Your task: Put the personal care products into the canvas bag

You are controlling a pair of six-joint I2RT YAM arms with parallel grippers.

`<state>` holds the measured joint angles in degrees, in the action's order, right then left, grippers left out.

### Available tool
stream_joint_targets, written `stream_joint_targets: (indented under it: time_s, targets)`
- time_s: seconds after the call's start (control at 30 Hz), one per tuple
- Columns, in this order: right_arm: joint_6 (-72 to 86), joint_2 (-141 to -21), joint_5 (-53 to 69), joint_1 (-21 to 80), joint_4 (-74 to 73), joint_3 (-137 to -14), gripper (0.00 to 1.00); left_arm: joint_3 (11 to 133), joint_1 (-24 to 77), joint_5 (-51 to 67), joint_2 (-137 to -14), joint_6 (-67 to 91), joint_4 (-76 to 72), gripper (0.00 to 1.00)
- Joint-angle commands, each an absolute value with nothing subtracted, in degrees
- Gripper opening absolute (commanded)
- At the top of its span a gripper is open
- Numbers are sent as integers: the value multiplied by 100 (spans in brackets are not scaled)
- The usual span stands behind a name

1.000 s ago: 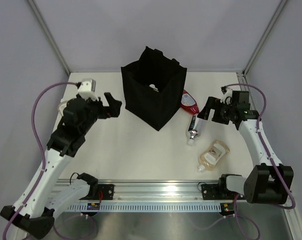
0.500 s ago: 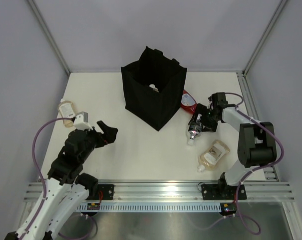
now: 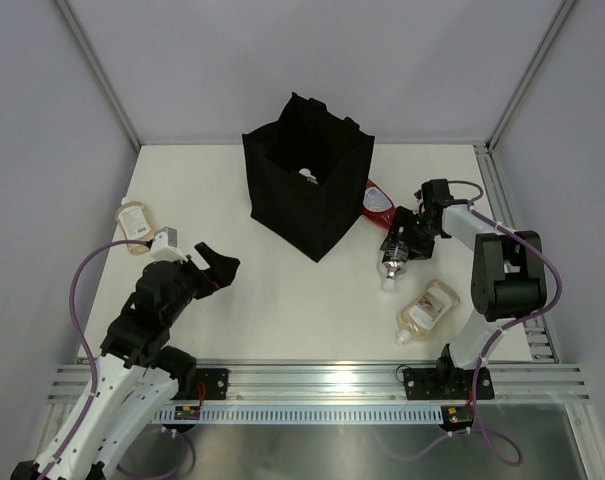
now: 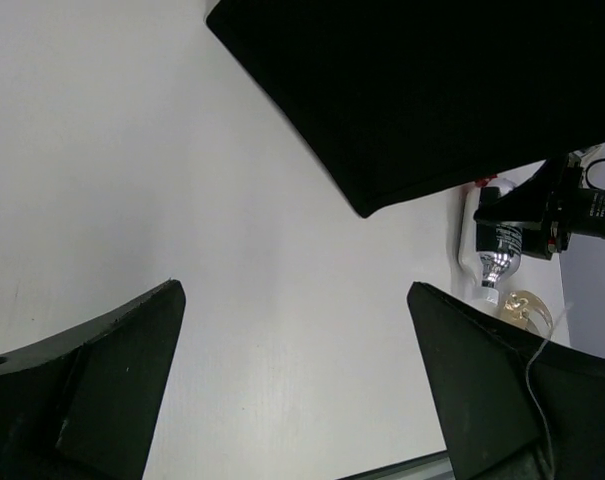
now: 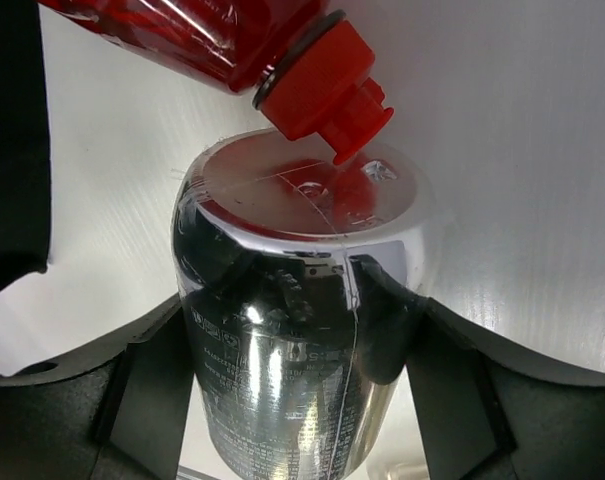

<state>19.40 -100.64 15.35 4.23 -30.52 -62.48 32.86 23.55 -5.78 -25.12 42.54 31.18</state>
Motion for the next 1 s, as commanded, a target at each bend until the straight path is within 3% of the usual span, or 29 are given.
stream_joint_targets:
  time_s: [0.0,0.17,0.43,0.8,0.97]
  targets:
    - [1539,-9958,1921,71,-3225,-6495,32,3349,2338,-422,-2496,4394,2812,99]
    - [731,-10054,3714,-1034,-3963,-7056,0,3226,2338,-246,-2452,4509,2795,99]
    - [-255,-9792,5756,-1599,-4500,-7128,0,3146,2338,-53,-2382,4693,2812,99]
    - [182,-8324,6363,-1521,-3878,-8348,0,3489,2338,-404,-2338,4474,3207,99]
    - [544,-8638,5943,-706,-3568,-9823,0,3656,2338,-720,-2268,4281,3278,99]
